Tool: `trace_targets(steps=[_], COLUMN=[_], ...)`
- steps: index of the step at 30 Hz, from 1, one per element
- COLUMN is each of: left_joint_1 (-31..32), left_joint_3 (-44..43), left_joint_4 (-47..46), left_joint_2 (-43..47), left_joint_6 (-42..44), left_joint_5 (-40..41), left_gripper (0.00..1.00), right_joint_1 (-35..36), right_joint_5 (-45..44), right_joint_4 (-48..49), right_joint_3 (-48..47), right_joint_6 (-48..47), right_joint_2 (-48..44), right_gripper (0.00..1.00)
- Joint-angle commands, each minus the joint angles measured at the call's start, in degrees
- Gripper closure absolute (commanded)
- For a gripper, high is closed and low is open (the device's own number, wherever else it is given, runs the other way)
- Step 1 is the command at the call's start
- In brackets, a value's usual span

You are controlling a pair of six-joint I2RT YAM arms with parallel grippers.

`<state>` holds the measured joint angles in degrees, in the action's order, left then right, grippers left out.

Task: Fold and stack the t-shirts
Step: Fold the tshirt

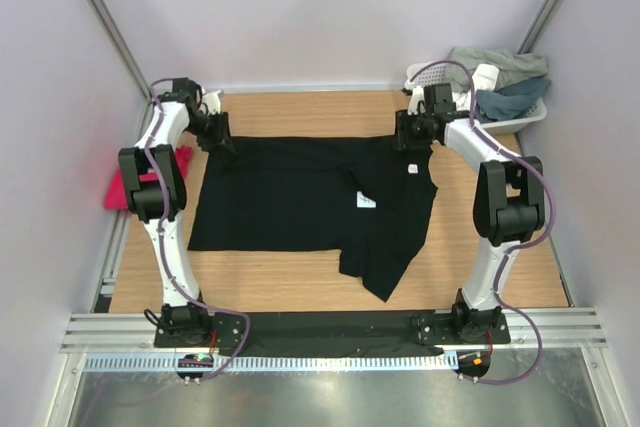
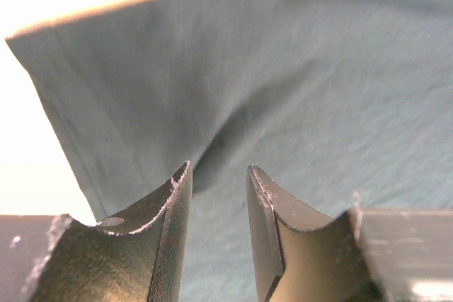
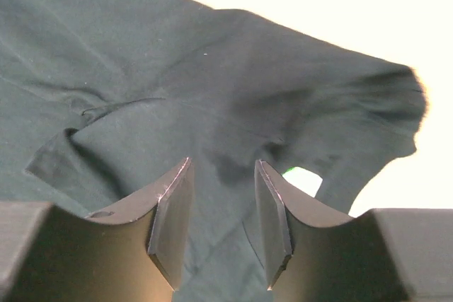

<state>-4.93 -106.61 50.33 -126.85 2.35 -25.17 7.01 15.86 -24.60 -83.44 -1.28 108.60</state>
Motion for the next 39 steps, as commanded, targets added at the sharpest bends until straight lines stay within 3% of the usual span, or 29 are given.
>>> trace_targets(steps=[1,8,16,21,27,33,36,39], left_joint_1=[0.44,2.56,1.33,0.45,-0.17,0.18,0.09,0.1], left_joint_3=[-7.11,-11.96,-12.13,-16.61,-20.75,-17.59,-15.13,-12.41], left_joint_4=[2.58,3.38,2.23,1.53,1.71,2.49,3.11,3.72], left_joint_2=[-3.57,-11.23,-13.78,-14.22,-12.46,-10.53,-9.65,-7.98], left_joint_6=[0.64,-1.64,-4.11,-0.77,1.69,1.78,1.52,1.43], left_joint_5=[-4.97,-9.38,-1.56,7.4,7.42,6.89,6.71,6.01], left_gripper=[0.62,0.62,0.57,0.55,0.53,0.53,0.53,0.53], right_joint_1=[0.2,-0.85,-4.02,-4.02,-3.75,-2.87,-2.52,-2.43], right_joint_5=[3.47,3.92,-2.13,-6.45,-8.03,-8.65,-8.39,-9.17], right_joint_4=[2.98,3.24,0.6,0.78,0.43,1.13,0.87,0.61], right_joint_3=[-1.02,-4.36,-9.02,-14.19,-20.79,-20.63,-19.84,-18.69], right_joint_6=[1.19,3.12,-1.44,-4.78,-6.02,-6.81,-7.25,-8.12], right_joint_2=[3.54,10.14,12.87,17.17,22.71,22.89,22.19,20.35], right_gripper=[0.54,0.55,0.54,0.54,0.54,0.54,0.65,0.87])
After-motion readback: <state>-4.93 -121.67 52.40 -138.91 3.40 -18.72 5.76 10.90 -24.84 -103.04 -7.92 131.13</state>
